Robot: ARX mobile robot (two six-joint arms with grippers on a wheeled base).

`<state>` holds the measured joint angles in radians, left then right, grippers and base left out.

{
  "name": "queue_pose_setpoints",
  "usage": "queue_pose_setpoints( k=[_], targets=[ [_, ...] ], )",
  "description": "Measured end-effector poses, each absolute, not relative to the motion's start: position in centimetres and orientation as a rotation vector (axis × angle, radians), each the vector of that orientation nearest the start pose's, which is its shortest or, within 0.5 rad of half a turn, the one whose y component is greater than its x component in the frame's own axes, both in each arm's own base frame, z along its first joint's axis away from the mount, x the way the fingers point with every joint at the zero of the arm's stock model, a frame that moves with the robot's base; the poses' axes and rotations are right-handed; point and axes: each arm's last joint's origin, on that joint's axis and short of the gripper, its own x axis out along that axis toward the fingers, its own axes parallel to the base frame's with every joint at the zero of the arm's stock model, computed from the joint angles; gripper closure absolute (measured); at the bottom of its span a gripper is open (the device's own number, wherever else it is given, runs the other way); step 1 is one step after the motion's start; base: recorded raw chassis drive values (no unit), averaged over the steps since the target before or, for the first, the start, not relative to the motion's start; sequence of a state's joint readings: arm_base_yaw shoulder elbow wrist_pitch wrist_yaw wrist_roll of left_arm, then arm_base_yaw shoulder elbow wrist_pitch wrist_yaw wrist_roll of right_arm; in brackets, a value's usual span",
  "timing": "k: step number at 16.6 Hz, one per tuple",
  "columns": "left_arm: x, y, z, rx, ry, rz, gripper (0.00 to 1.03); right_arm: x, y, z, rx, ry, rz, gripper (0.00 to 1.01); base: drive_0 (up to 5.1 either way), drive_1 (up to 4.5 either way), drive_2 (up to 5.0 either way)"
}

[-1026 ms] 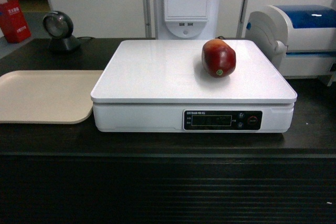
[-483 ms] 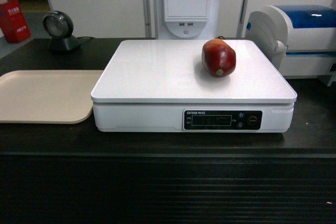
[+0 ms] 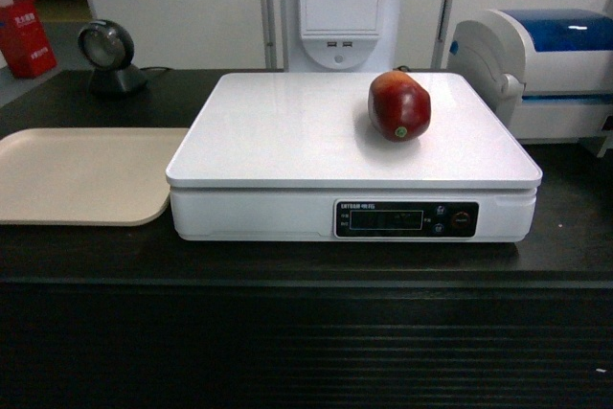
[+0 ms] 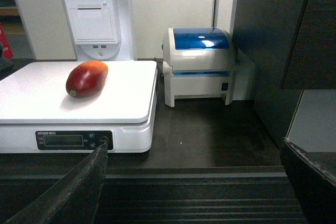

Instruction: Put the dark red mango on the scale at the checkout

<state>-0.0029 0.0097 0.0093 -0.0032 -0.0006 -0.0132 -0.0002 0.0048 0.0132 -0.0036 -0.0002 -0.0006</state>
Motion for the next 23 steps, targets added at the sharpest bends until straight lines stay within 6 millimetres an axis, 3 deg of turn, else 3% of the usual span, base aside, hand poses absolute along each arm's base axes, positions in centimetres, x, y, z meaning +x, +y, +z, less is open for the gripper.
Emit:
queue_pose_setpoints(
  k=[23],
  targets=[
    [9.77, -0.03, 16.57, -0.014, 0.003, -0.003, 0.05, 9.72, 0.00, 16.73, -0.001, -0.005, -0.001, 0.03, 0.0, 0.00, 0.0]
  ],
)
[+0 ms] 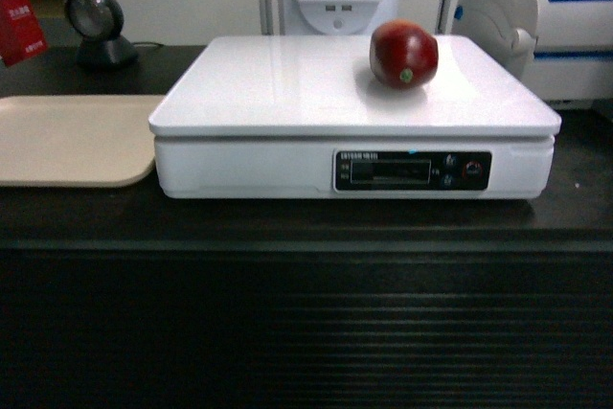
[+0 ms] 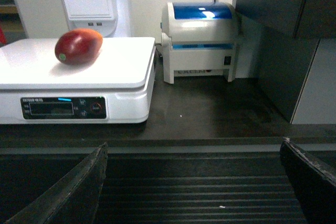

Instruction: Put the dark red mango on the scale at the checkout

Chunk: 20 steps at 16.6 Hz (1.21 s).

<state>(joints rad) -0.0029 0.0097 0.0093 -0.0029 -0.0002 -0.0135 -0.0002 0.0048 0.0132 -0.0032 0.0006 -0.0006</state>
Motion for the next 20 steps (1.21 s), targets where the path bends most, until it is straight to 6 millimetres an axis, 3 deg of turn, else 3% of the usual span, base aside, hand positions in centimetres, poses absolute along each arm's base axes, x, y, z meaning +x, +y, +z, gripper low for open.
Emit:
queue_pose_setpoints(
  k=[20],
  targets=[
    [9.77, -0.03, 16.53, -0.010, 0.007, -0.003, 0.05, 9.72, 0.00, 16.71, -0.001, -0.003, 0.000, 0.03, 0.0, 0.00, 0.0]
  ],
)
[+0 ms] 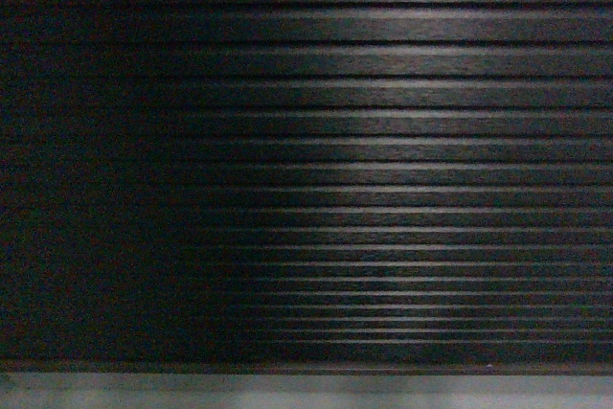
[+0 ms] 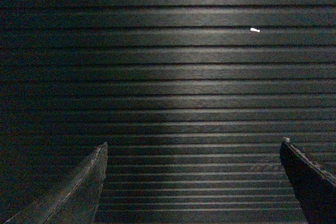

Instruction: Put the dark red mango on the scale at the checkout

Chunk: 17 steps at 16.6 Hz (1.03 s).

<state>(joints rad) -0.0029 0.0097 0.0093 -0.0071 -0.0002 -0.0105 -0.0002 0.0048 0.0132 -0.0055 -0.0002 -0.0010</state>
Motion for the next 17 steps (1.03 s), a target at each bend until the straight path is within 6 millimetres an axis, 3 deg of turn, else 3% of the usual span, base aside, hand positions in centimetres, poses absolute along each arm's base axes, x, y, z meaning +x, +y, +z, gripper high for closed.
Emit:
queue_pose_setpoints(
  k=[17],
  targets=[
    [9.77, -0.03, 16.54, -0.010, 0.006, -0.003, 0.05, 9.72, 0.00, 16.72, -0.001, -0.004, 0.000, 0.03, 0.0, 0.00, 0.0]
  ],
)
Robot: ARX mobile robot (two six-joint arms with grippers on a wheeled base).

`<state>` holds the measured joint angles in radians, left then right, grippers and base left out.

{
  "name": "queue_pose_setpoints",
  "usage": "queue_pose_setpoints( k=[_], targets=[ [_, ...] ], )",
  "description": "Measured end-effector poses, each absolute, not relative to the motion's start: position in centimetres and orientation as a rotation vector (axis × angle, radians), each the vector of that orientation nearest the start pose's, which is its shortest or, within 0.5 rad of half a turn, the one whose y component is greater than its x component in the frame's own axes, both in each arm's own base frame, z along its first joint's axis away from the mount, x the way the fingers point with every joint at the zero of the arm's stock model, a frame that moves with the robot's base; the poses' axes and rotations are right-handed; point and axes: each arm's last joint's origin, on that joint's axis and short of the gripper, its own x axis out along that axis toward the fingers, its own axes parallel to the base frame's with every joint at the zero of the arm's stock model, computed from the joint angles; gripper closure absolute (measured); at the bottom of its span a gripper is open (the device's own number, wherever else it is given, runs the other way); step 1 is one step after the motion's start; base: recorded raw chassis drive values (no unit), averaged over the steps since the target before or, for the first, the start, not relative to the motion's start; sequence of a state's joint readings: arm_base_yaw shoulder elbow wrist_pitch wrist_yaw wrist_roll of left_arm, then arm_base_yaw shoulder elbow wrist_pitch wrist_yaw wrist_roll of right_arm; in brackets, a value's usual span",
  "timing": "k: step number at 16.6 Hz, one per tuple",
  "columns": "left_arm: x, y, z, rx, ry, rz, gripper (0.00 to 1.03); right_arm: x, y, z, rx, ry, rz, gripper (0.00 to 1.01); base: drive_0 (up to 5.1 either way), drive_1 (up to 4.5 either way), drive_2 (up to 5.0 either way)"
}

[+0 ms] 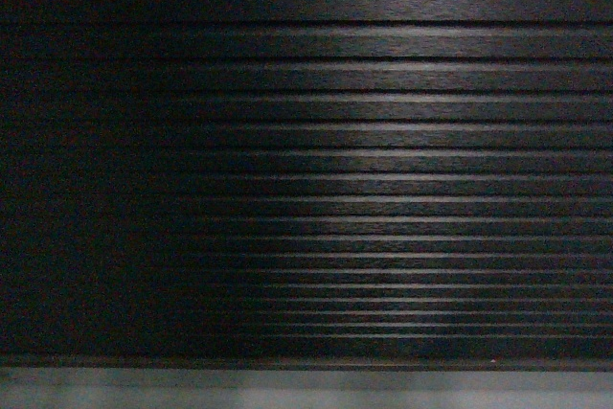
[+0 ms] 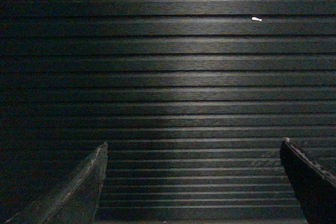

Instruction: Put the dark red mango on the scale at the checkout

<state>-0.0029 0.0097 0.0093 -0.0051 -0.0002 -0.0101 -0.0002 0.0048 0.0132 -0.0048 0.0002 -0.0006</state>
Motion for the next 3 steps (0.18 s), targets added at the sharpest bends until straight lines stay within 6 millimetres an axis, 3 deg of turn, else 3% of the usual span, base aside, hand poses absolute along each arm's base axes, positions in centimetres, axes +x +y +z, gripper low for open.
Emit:
queue_pose_setpoints(
  k=[3],
  targets=[
    [9.77, -0.03, 16.54, -0.010, 0.006, -0.003, 0.05, 9.72, 0.00, 16.72, -0.001, -0.004, 0.000, 0.03, 0.0, 0.00, 0.0]
  ],
)
